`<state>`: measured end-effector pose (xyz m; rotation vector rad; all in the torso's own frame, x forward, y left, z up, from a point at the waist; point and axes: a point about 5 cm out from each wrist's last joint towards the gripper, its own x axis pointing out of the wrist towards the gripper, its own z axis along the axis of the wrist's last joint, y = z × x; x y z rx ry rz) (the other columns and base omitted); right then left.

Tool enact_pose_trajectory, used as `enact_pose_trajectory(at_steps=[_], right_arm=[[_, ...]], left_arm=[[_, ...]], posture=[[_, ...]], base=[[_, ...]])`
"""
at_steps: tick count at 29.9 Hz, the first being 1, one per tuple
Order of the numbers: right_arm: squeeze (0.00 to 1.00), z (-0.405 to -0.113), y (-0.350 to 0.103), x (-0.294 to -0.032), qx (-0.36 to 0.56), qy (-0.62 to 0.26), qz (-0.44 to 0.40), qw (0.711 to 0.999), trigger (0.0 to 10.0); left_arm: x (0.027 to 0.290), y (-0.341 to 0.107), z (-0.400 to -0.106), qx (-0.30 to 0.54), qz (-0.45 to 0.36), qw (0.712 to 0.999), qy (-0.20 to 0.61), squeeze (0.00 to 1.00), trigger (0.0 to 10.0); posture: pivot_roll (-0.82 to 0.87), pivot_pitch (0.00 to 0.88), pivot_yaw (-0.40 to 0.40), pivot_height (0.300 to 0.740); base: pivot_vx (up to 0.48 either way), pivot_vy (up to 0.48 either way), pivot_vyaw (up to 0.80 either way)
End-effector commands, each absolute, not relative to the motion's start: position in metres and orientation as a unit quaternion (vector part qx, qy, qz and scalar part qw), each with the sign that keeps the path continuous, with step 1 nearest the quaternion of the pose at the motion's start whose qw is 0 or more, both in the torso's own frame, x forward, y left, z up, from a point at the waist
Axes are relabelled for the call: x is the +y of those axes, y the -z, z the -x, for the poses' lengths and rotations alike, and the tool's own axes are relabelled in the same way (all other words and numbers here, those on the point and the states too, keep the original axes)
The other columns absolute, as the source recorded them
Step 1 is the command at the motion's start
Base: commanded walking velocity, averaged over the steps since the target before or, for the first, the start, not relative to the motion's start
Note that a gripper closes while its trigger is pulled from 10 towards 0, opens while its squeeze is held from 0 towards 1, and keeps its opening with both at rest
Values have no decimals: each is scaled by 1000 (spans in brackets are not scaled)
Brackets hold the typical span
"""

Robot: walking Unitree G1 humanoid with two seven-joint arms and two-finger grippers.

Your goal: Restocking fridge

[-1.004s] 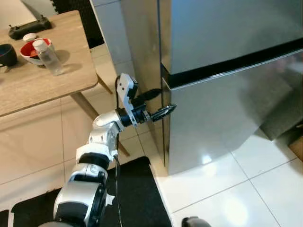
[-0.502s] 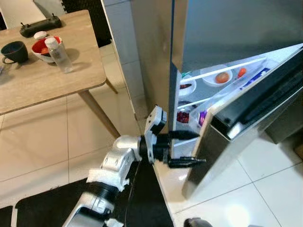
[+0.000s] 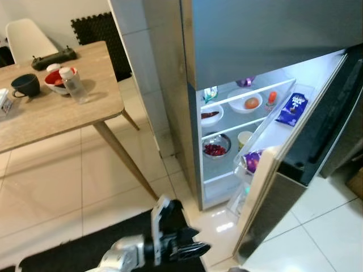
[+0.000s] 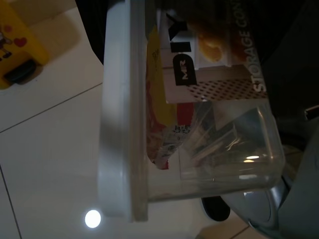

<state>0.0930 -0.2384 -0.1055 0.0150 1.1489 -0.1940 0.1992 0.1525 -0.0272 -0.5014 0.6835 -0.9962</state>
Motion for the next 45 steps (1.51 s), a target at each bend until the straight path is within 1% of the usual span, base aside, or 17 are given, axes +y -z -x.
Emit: enact_pose_trajectory(at_steps=[1,3,4,6,7,12,13,15,17,20,21,23,27,30,34,40,45], right_arm=[[0,-89,108,-232,551,65,-2,832,10000],[0,-92,108,-226,550,0,33,835,10000],[0,-92,108,-226,550,0,33,835,10000],[0,-98,106,-222,541,-37,50,838,10000],[0,-98,106,-222,541,-37,50,838,10000],[0,-111,104,-210,527,-122,79,837,10000],[0,-111,104,-210,527,-122,79,837,10000],[0,-122,101,-203,510,-169,104,837,10000],[0,-127,99,-201,502,-185,116,837,10000],[0,-154,89,-189,458,-245,142,843,10000],[0,-154,89,-189,458,-245,142,843,10000],[0,-171,81,-177,423,-299,145,843,10000],[0,-184,73,-164,396,-352,140,836,10000],[0,-199,62,-147,362,-404,115,832,10000],[0,-209,54,-135,335,-428,90,835,10000],[0,-209,52,-125,325,-472,120,811,10000],[0,-214,46,-118,307,-476,100,818,10000]], left_arm=[[183,43,-183,361,216,824,380,0,10000],[210,61,-157,411,200,843,284,0,10000],[210,61,-157,411,200,843,284,0,10000],[224,72,-138,436,200,853,206,0,10000],[224,72,-138,436,200,853,206,0,10000],[235,86,-121,456,183,867,80,0,10000],[235,86,-121,456,183,867,80,0,10000],[234,87,-123,449,188,872,54,0,10000],[233,88,-125,446,191,873,46,0,10000],[228,88,-131,439,188,878,38,0,10000],[228,88,-131,439,188,878,38,0,10000],[228,88,-133,437,185,880,32,0,10000],[228,88,-135,436,182,881,28,0,10000],[227,88,-136,436,180,881,26,0,10000],[224,89,-134,440,182,879,28,0,10000],[221,91,-132,444,183,877,34,0,10000],[220,90,-134,443,181,877,35,0,10000]], posture=[[-155,111,78,740],[-155,107,77,740],[-155,107,77,740],[-152,98,73,740],[-152,98,73,740],[-146,82,60,740],[-146,82,60,740],[-138,72,52,740],[-134,68,49,740],[-131,62,46,740],[-131,62,46,740],[-128,55,46,740],[-128,53,45,740],[-122,44,42,740],[-121,36,41,740],[-124,34,43,740],[-123,36,40,740]], base=[[0,0,0],[0,0,0],[0,0,0],[0,0,0],[0,0,0],[0,0,0],[0,0,0],[0,0,0],[0,0,0],[0,0,0],[0,0,0],[0,0,0],[0,0,0],[0,0,0],[0,0,0],[0,0,0],[0,0,0]])
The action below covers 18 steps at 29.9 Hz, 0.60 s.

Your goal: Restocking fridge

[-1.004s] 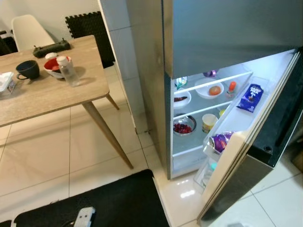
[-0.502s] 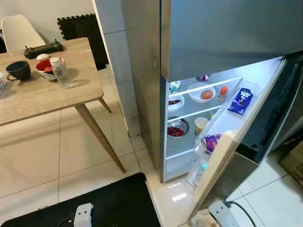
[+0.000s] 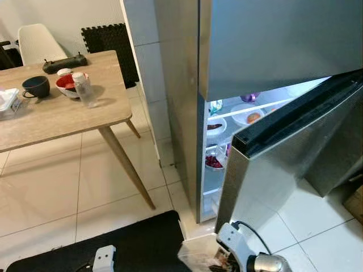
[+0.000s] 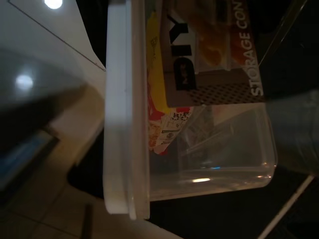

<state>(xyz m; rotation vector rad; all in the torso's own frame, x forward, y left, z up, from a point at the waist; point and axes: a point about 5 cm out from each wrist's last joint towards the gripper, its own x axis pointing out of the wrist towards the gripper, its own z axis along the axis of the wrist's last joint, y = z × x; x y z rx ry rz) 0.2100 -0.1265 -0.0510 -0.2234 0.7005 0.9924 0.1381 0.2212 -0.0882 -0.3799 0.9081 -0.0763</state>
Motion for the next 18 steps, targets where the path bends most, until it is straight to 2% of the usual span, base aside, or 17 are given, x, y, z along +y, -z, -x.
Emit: enact_pose_trajectory(at_steps=[1,4,6,10,12,14,18], right_arm=[[0,-217,44,-116,300,-476,90,822,10000],[0,-227,34,-106,270,-477,60,834,10000],[0,-250,14,-87,211,-459,27,862,10000],[0,-268,-5,-70,165,-435,-1,885,10000],[0,-268,-5,-70,165,-435,-1,885,10000],[0,-284,-23,-54,126,-405,-23,906,10000],[0,-297,-46,-34,82,-383,-35,920,10000]], left_arm=[[220,90,-134,443,181,878,35,0,10000],[220,90,-135,442,181,878,37,0,10000],[217,91,-135,443,181,877,40,0,10000],[215,91,-135,444,181,877,42,0,10000],[215,91,-135,444,181,877,42,0,10000],[213,92,-134,445,182,876,42,0,10000],[213,92,-135,445,183,876,43,0,10000]], posture=[[-123,36,40,740],[-125,38,40,740],[-127,37,41,740],[-126,36,39,740],[-126,36,39,740],[-126,36,38,740],[-128,35,39,740]], base=[[0,0,0],[0,0,0],[0,0,0],[0,0,0],[0,0,0],[0,0,0],[0,0,0]])
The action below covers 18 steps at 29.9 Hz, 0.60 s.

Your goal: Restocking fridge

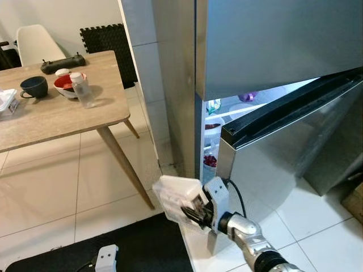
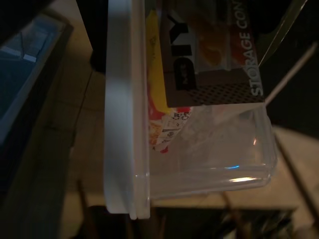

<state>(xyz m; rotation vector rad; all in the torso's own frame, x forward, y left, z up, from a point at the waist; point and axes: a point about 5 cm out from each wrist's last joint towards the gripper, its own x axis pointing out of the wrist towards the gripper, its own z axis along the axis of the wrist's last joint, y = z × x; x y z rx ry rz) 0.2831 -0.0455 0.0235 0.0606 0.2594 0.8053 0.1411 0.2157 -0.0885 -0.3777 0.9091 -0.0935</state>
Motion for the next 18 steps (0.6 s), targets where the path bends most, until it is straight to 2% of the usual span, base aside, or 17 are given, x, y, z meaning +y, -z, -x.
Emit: enact_pose_trajectory(at_steps=[1,4,5,9,13,14,15,17,18], right_arm=[[0,-297,-46,-34,82,-383,-35,920,10000],[0,-301,-49,-27,85,-373,-15,924,10000],[0,-304,-51,-26,90,-357,14,930,10000],[0,-310,-51,-29,102,-326,50,939,10000],[0,-320,-49,-46,125,-266,80,952,10000],[0,-332,-50,-71,142,-187,112,966,10000],[0,-335,-51,-79,146,-164,121,968,10000],[0,-335,-51,-79,146,-164,121,968,10000],[0,-338,-52,-87,148,-141,127,971,10000]], left_arm=[[213,92,-135,445,183,876,43,0,10000],[213,92,-135,445,183,876,44,0,10000],[213,91,-136,444,183,876,44,0,10000],[212,91,-137,443,184,876,44,0,10000],[211,91,-137,443,185,876,45,0,10000],[209,92,-137,443,187,875,46,0,10000],[209,92,-137,444,188,875,46,0,10000],[209,92,-137,444,188,875,46,0,10000],[208,92,-136,444,188,875,46,0,10000]], posture=[[-128,35,39,740],[-128,35,39,740],[-131,33,38,740],[-131,32,36,740],[-135,32,36,740],[-139,31,32,740],[-139,31,32,740],[-139,31,32,740],[-141,30,27,740]], base=[[0,0,0],[0,0,0],[0,0,0],[0,0,0],[0,0,0],[0,0,0],[0,0,0],[0,0,0],[0,0,0]])
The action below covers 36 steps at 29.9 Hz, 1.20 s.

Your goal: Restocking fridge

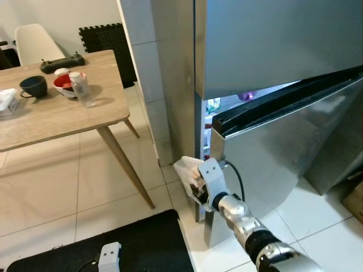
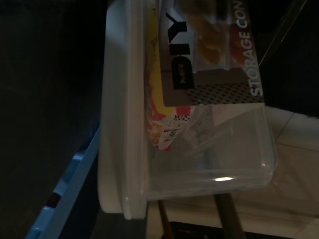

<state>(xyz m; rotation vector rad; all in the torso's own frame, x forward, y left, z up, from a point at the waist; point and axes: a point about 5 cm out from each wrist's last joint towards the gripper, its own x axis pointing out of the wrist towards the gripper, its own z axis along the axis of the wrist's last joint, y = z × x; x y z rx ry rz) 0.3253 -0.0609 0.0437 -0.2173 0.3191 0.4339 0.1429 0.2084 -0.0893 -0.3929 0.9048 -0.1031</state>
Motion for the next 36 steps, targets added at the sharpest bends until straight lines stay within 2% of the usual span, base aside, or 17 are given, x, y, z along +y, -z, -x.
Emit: enact_pose_trajectory(at_steps=[1,3,13,14,20,23,27,28,32,36], right_arm=[[0,-340,-52,-97,152,-114,132,973,10000],[0,-342,-50,-118,167,-59,133,975,10000],[0,-335,-38,-152,213,27,157,964,10000],[0,-332,-34,-163,228,51,170,957,10000],[0,-323,-25,-184,257,95,184,944,10000],[0,-307,-13,-215,294,146,194,925,10000],[0,-298,-8,-231,312,168,193,915,10000],[0,-291,-5,-243,324,184,200,906,10000],[0,-283,-1,-254,339,186,201,900,10000],[0,-282,2,-251,338,161,191,908,10000]], left_arm=[[207,92,-136,444,189,875,46,0,10000],[205,93,-136,444,192,874,47,0,10000],[204,94,-132,449,194,871,45,0,10000],[204,94,-133,448,195,872,46,0,10000],[205,94,-133,447,195,872,44,0,10000],[204,94,-132,448,196,871,43,0,10000],[204,95,-132,449,196,871,44,0,10000],[203,94,-132,448,196,871,46,0,10000],[203,94,-133,447,196,871,48,0,10000],[203,93,-134,444,197,873,50,0,10000]], posture=[[-140,30,24,740],[-139,30,20,740],[-141,31,18,740],[-141,31,16,740],[-140,30,16,740],[-140,29,13,740],[-140,29,13,740],[-144,27,13,740],[-144,27,13,740],[-145,26,15,740]], base=[[0,0,0],[0,0,0],[0,0,0],[0,0,0],[0,0,0],[0,0,0],[0,0,0],[0,0,0],[0,0,0],[0,0,0]])
